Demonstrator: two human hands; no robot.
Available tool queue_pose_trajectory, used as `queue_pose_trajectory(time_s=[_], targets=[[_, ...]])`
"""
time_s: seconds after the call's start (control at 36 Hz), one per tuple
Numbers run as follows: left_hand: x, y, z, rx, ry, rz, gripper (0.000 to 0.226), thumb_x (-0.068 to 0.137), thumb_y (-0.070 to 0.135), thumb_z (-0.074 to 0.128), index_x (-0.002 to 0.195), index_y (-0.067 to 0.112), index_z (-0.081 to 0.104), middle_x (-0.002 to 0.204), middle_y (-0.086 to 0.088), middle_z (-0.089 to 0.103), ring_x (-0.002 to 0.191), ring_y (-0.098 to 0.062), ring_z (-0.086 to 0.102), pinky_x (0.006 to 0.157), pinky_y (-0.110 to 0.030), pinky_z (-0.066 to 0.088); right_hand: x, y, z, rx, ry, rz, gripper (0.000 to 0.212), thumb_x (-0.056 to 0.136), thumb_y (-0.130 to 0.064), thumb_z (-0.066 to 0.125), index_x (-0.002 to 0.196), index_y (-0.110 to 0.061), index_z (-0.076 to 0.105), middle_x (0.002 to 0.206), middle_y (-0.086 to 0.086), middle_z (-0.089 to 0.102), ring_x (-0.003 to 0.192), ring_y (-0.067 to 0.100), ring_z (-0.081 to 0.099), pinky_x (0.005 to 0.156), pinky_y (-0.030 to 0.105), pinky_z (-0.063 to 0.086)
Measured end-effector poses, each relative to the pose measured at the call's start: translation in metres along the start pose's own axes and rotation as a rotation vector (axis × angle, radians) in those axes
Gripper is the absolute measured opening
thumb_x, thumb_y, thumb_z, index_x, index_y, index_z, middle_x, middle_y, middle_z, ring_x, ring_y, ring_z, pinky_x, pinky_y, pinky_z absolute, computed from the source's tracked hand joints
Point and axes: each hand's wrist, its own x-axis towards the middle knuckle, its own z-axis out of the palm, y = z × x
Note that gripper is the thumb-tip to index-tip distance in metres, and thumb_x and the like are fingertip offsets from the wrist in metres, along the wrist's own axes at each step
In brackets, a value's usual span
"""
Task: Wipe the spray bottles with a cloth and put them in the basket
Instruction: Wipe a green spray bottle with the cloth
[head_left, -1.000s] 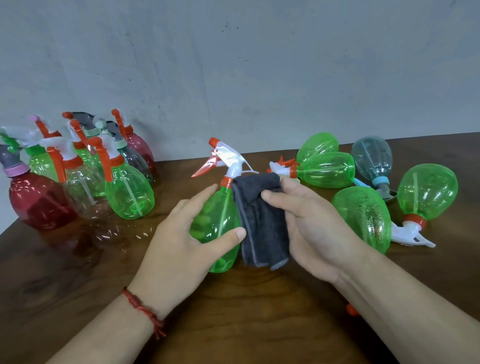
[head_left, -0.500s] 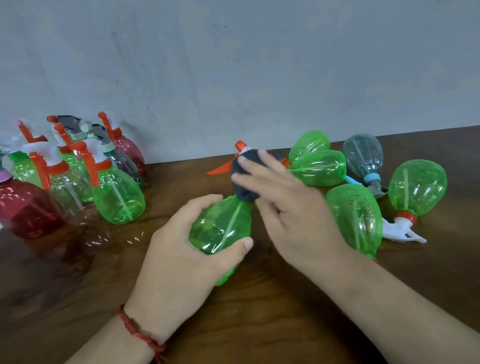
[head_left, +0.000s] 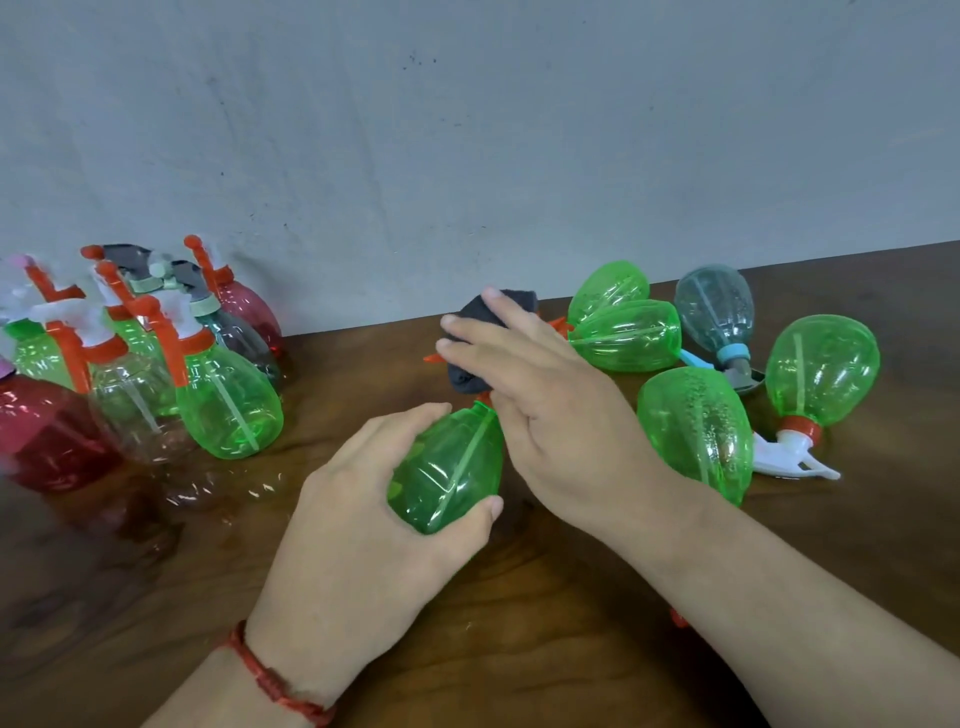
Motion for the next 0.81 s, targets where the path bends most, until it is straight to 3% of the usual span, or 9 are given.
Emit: queue_pose_trajectory(time_s=[0.08, 0.17, 0.25, 0.33, 0.42, 0.53, 0.64, 0.72, 0.81], targets=[[0.0, 0.001, 0.0, -0.022, 0.003, -0.018, 0.066, 0.068, 0.051, 0.091, 0.13, 0.04, 0.07, 0.118, 0.027, 0.069, 0.111, 0.003, 0.066, 0.094, -0.003, 0.042, -0.001, 0.006, -0.002, 0.012, -0.021, -0.025, 0.049, 0.101, 0.005, 0.047, 0.14, -0.018, 0.065, 0.154, -0.009, 0.056, 0.158, 0.013, 0.028, 0.128, 0.045, 0.027], [0.002, 0.001, 0.001, -0.099, 0.017, -0.059, 0.059, 0.067, 0.05, 0.093, 0.122, 0.044, 0.072, 0.113, 0.026, 0.073, 0.106, 0.002, 0.069, 0.088, -0.004, 0.045, -0.003, 0.007, -0.002, 0.056, 0.078, 0.012, 0.046, 0.104, 0.003, 0.044, 0.139, -0.015, 0.067, 0.149, -0.007, 0.061, 0.15, 0.011, 0.042, 0.123, 0.036, 0.037], [0.004, -0.003, -0.001, -0.115, 0.025, -0.08, 0.057, 0.066, 0.045, 0.095, 0.119, 0.045, 0.072, 0.111, 0.025, 0.074, 0.103, 0.0, 0.071, 0.088, -0.007, 0.048, 0.0, 0.005, -0.008, 0.387, 0.32, 0.35, 0.043, 0.104, 0.004, 0.047, 0.131, -0.019, 0.073, 0.128, -0.015, 0.072, 0.122, -0.002, 0.065, 0.107, 0.028, 0.052], [0.003, -0.004, -0.003, -0.102, 0.003, -0.08, 0.058, 0.066, 0.045, 0.095, 0.119, 0.045, 0.072, 0.111, 0.025, 0.073, 0.104, 0.0, 0.07, 0.087, -0.005, 0.046, 0.005, 0.005, -0.014, 0.602, 0.482, 0.591, 0.038, 0.107, -0.004, 0.051, 0.124, -0.028, 0.075, 0.117, -0.018, 0.075, 0.109, 0.001, 0.07, 0.09, 0.035, 0.063], [0.001, -0.003, 0.0, -0.082, -0.032, -0.047, 0.061, 0.067, 0.048, 0.094, 0.123, 0.044, 0.071, 0.114, 0.025, 0.071, 0.107, 0.0, 0.069, 0.088, -0.003, 0.043, 0.005, -0.002, -0.015, 0.57, 0.464, 0.412, 0.038, 0.107, -0.002, 0.05, 0.131, -0.023, 0.072, 0.119, -0.017, 0.074, 0.114, 0.002, 0.068, 0.099, 0.033, 0.057], [0.0, -0.003, 0.003, -0.005, -0.051, 0.006, 0.069, 0.07, 0.056, 0.09, 0.134, 0.041, 0.067, 0.123, 0.03, 0.066, 0.115, 0.003, 0.065, 0.095, -0.003, 0.042, -0.002, 0.0, 0.001, 0.11, 0.059, 0.093, 0.05, 0.101, 0.0, 0.046, 0.138, -0.023, 0.068, 0.147, -0.014, 0.061, 0.153, 0.006, 0.037, 0.127, 0.04, 0.03], [-0.001, -0.006, 0.002, 0.054, -0.029, 0.066, 0.067, 0.077, 0.056, 0.085, 0.137, 0.034, 0.067, 0.129, 0.027, 0.064, 0.122, -0.002, 0.064, 0.103, -0.014, 0.047, 0.002, 0.001, -0.003, 0.006, -0.016, 0.043, 0.049, 0.099, -0.01, 0.039, 0.135, -0.028, 0.066, 0.144, -0.019, 0.06, 0.155, 0.007, 0.03, 0.123, 0.054, 0.032], [0.0, -0.005, 0.003, 0.077, -0.027, 0.086, 0.066, 0.076, 0.057, 0.08, 0.137, 0.035, 0.067, 0.13, 0.027, 0.063, 0.122, -0.005, 0.064, 0.104, -0.019, 0.049, 0.005, 0.002, -0.005, -0.024, 0.06, 0.009, 0.046, 0.097, 0.001, 0.044, 0.131, -0.018, 0.068, 0.133, -0.009, 0.067, 0.147, 0.005, 0.036, 0.125, 0.041, 0.032], [0.001, -0.003, 0.003, 0.044, -0.019, 0.071, 0.064, 0.076, 0.056, 0.086, 0.135, 0.038, 0.068, 0.127, 0.027, 0.064, 0.121, -0.003, 0.064, 0.103, -0.012, 0.045, 0.002, 0.007, -0.005, 0.025, 0.123, 0.03, 0.047, 0.093, 0.011, 0.049, 0.129, -0.011, 0.071, 0.131, -0.003, 0.07, 0.137, -0.007, 0.039, 0.126, 0.021, 0.023]])
